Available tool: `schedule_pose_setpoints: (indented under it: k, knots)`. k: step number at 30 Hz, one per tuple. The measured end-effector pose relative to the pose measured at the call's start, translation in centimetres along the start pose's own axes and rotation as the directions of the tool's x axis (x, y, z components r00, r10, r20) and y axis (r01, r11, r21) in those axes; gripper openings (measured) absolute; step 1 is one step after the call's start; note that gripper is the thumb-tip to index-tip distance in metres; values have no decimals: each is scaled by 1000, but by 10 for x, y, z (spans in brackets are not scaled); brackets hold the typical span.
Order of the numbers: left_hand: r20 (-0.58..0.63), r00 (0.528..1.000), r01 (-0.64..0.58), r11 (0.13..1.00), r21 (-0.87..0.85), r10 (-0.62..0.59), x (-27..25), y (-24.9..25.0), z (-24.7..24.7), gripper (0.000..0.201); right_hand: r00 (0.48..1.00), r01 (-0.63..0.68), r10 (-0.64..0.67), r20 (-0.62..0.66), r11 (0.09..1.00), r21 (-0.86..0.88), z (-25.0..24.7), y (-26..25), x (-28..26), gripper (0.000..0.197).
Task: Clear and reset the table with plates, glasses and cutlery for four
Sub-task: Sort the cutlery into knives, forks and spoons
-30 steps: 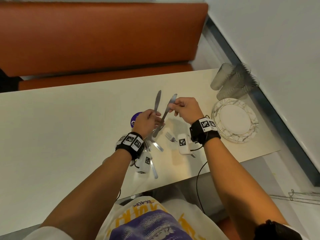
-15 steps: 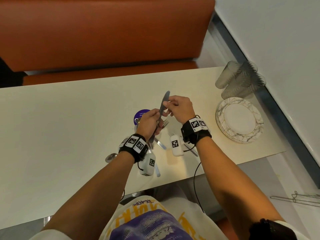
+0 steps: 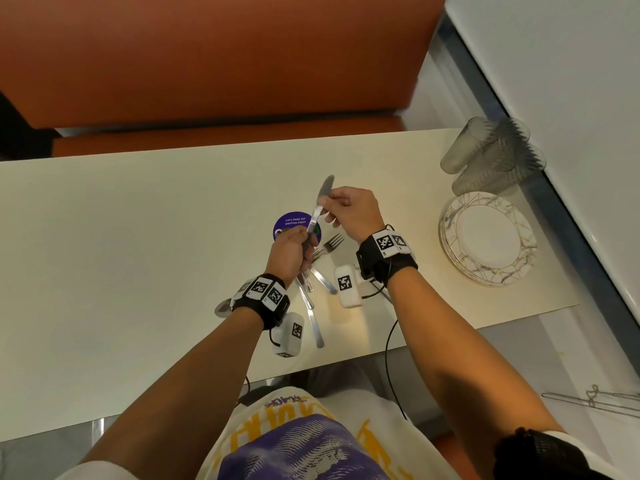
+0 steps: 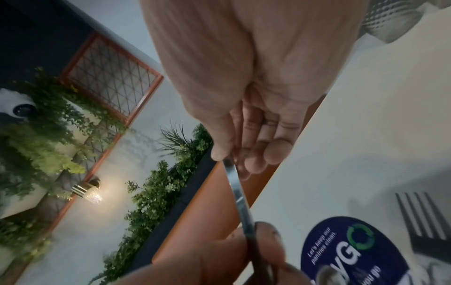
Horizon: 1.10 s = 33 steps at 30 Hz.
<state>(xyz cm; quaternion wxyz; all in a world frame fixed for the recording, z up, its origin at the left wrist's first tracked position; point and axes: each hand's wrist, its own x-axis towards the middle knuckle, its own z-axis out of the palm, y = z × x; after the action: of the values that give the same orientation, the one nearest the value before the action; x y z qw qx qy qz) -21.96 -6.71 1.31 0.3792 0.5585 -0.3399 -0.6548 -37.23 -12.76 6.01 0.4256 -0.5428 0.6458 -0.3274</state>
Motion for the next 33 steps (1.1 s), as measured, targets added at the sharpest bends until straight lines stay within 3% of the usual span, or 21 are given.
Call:
schedule_pose_setpoints:
  k: [3, 6, 9, 11, 14, 18, 23, 27, 33]
  knots:
    - [-76, 996, 43, 999, 1, -42, 5, -12, -16, 32, 997, -44, 48, 62, 997, -69, 11, 17, -5, 21]
    - [-140, 987, 81, 997, 5, -80, 8, -27, -34, 27, 993, -62, 85, 79, 965, -257, 23, 45, -14, 14]
    - [-228, 969, 116, 991, 68, -98, 3, -39, -50, 25, 970, -46, 163, 182, 853, -519, 37, 72, -27, 16]
    - [-260, 960, 131, 988, 80, -106, 0, -46, -58, 24, 951, -83, 244, 190, 793, -604, 47, 85, -37, 15]
    - [-298, 949, 138, 985, 104, -102, -2, -55, -66, 24, 941, -104, 291, 170, 731, -674, 58, 97, -49, 29]
    - [-303, 949, 133, 980, 150, -83, -3, -64, -73, 28, 963, -27, 210, 168, 696, -718, 68, 104, -54, 30]
    - [-310, 947, 132, 979, 158, -78, -1, -66, -74, 30, 947, -29, 262, 186, 646, -763, 70, 97, -52, 34]
    - [-308, 948, 127, 981, 149, -76, 2, -67, -74, 28, 926, -130, 345, 151, 670, -731, 67, 90, -44, 28]
    - [-309, 950, 103, 981, 162, -49, 12, -60, -68, 26, 951, -154, 287, 111, 754, -639, 45, 85, -37, 12]
